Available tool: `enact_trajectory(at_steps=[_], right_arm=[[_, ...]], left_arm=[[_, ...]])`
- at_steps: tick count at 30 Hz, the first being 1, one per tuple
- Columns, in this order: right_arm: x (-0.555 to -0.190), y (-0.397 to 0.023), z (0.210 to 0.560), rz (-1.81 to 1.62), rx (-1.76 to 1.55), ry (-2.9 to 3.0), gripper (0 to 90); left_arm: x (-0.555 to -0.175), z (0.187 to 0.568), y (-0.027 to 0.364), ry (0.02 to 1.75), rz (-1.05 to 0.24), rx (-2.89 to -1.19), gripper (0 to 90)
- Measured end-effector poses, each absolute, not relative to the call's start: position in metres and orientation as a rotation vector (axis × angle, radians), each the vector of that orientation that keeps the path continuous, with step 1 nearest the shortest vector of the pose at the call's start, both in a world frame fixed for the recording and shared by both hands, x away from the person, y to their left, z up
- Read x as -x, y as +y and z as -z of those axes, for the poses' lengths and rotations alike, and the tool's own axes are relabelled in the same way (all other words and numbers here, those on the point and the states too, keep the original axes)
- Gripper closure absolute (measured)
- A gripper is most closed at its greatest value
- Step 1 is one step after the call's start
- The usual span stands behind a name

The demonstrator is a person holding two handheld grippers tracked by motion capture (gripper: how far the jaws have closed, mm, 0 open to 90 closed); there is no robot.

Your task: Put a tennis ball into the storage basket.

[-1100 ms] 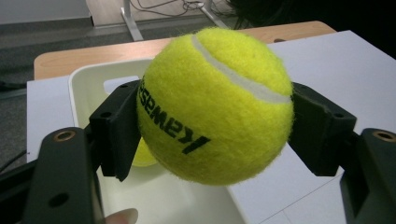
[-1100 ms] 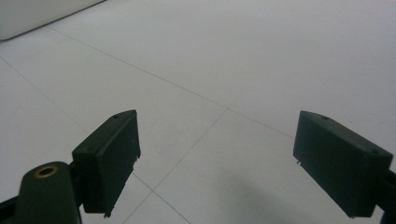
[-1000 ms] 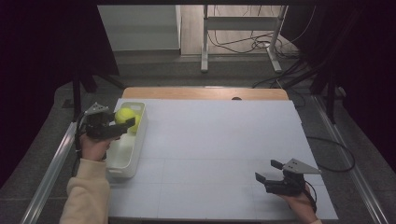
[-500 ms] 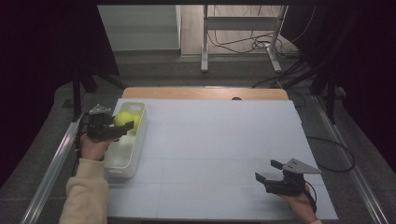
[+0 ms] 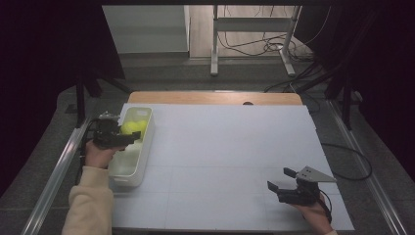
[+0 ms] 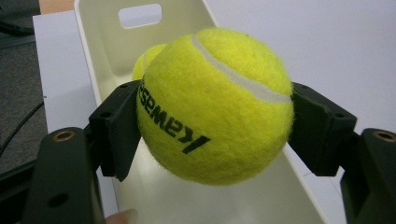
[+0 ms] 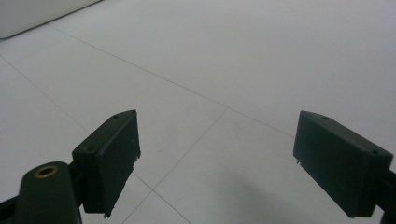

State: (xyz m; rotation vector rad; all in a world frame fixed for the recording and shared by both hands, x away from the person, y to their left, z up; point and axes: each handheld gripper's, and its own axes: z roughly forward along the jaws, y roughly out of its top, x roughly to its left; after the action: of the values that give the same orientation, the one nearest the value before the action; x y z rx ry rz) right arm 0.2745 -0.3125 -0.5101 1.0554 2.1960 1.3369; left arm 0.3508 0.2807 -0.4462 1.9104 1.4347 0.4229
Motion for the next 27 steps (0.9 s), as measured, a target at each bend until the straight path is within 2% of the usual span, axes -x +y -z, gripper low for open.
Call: enact_trajectory(at_steps=[10, 14, 27], right_arm=[[-0.2745, -0.3126, 0.51, -1.34, -1.055, 2.196, 15.2], [-0.2744, -0.3127, 0.51, -1.336, -1.055, 2.197, 15.2], [-0.275, -0.3131, 0.5102, -1.338, -1.061, 2.194, 15.1]], left_arm=[[-0.3509, 0.4463, 0.2814, 1.448, -0.431, -1.901, 25.5], [-0.3511, 0.4454, 0.2812, 1.445, -0.425, -1.893, 15.1], [-0.3457, 0.4376, 0.2805, 1.385, -0.435, -1.827, 10.2]])
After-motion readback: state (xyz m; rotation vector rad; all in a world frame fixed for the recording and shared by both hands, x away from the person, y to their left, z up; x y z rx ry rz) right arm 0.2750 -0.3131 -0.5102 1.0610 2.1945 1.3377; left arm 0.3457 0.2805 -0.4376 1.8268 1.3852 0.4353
